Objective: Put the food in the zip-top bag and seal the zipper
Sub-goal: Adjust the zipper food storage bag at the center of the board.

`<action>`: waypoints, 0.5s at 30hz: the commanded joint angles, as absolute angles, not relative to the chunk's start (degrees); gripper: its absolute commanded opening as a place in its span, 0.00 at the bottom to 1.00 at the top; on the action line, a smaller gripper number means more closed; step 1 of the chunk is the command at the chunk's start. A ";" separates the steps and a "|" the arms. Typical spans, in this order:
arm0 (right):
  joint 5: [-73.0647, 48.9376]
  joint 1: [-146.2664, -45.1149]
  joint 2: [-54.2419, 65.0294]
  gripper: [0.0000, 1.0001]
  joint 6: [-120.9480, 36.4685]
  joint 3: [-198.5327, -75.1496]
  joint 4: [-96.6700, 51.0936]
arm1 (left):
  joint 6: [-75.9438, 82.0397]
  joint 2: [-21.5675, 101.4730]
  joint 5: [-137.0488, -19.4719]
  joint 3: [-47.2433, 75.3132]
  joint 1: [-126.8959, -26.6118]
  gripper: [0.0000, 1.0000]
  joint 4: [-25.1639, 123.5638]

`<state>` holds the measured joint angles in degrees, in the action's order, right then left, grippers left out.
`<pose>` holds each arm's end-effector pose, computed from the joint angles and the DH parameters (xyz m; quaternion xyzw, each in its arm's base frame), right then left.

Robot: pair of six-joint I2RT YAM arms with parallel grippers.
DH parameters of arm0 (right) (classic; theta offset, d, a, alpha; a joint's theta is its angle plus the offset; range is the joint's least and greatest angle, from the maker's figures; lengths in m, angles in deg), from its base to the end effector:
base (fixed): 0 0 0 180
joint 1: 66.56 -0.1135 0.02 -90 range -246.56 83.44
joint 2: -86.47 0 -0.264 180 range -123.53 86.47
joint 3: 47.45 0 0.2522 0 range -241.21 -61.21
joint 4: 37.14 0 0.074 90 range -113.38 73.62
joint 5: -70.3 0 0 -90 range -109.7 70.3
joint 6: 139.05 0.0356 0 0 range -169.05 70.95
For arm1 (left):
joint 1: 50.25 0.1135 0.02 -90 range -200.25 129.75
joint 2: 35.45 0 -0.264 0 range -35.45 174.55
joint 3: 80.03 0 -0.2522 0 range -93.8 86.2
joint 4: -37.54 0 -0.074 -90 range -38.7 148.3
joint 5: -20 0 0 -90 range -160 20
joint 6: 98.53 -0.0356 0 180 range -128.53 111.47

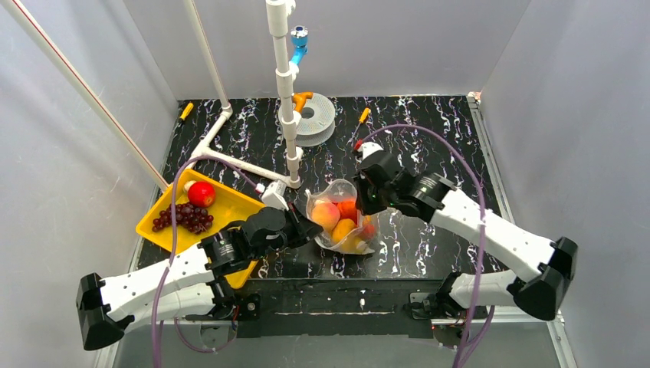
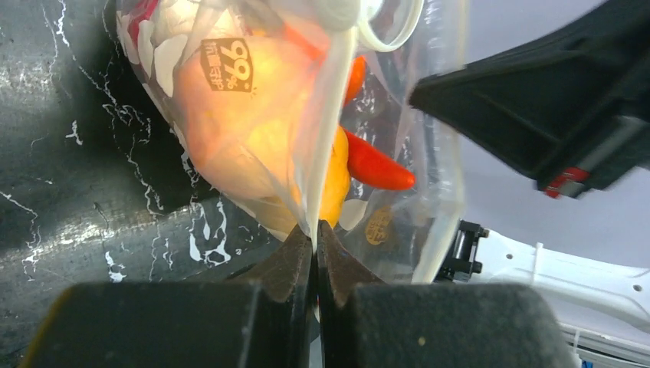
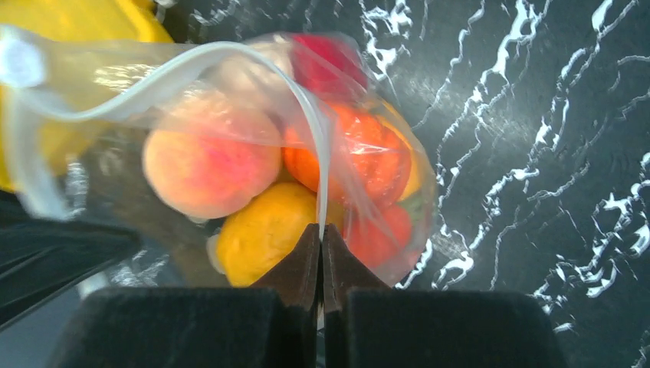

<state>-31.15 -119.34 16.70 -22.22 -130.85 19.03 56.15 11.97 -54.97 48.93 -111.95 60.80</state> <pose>0.1593 0.1980 0.3470 -0.1654 0.8966 0.1862 0.3661 0.1006 -0.1674 0.2874 -0.0964 0.8081 -0.4616 0.3530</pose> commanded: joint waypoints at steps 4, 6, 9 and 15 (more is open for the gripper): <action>-31.77 -119.31 18.14 0.01 -25.70 -140.06 21.74 | 51.80 9.39 -54.46 40.77 -112.22 0.00 62.90; -28.46 -119.30 20.44 0.01 -26.08 -140.22 19.99 | 52.24 9.10 -54.67 40.29 -112.22 0.00 62.78; -24.34 -119.30 22.49 0.01 -26.99 -138.48 17.73 | 54.42 8.49 -53.25 42.44 -112.23 0.00 61.86; -2.87 -119.42 23.09 0.04 -35.64 -129.42 9.93 | 59.27 8.01 -49.52 47.09 -112.26 0.00 59.84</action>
<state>-19.08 -119.29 24.52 -28.89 -133.32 16.34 56.07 8.29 -53.70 44.38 -111.95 61.13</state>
